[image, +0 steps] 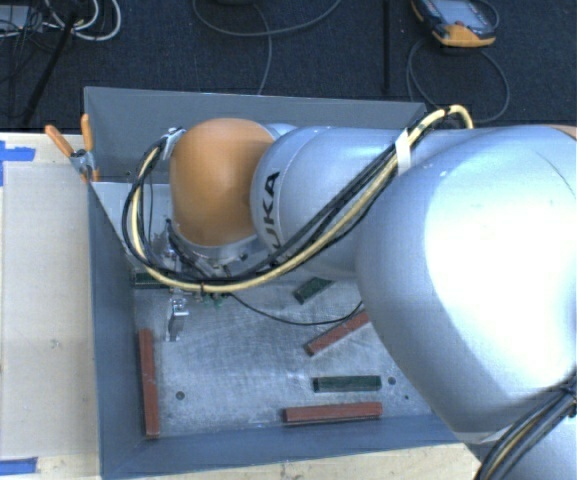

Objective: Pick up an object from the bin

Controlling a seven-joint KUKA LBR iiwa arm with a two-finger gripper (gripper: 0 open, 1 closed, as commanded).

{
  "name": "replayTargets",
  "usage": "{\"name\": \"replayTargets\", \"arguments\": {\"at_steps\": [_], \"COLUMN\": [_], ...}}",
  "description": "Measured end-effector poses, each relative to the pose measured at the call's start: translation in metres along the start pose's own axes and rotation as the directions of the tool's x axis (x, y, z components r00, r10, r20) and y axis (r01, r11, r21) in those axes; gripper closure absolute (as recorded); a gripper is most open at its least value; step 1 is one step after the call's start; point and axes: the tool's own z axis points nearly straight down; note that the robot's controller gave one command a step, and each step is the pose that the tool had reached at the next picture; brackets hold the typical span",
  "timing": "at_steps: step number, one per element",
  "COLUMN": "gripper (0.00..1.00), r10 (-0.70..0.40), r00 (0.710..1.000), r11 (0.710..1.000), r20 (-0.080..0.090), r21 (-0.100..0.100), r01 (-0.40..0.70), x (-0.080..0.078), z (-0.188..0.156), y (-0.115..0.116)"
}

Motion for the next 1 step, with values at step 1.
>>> {"name": "replayTargets", "arguments": {"at_steps": [1], "gripper": [0.00], "r10": [0.051], "r00": [0.999], "r11": [0.999], "r20": [-0.005], "r21": [-0.001], "r01": [-0.051], "x": [-0.0064], "z": [-0.0063], "y": [0.0000]}}
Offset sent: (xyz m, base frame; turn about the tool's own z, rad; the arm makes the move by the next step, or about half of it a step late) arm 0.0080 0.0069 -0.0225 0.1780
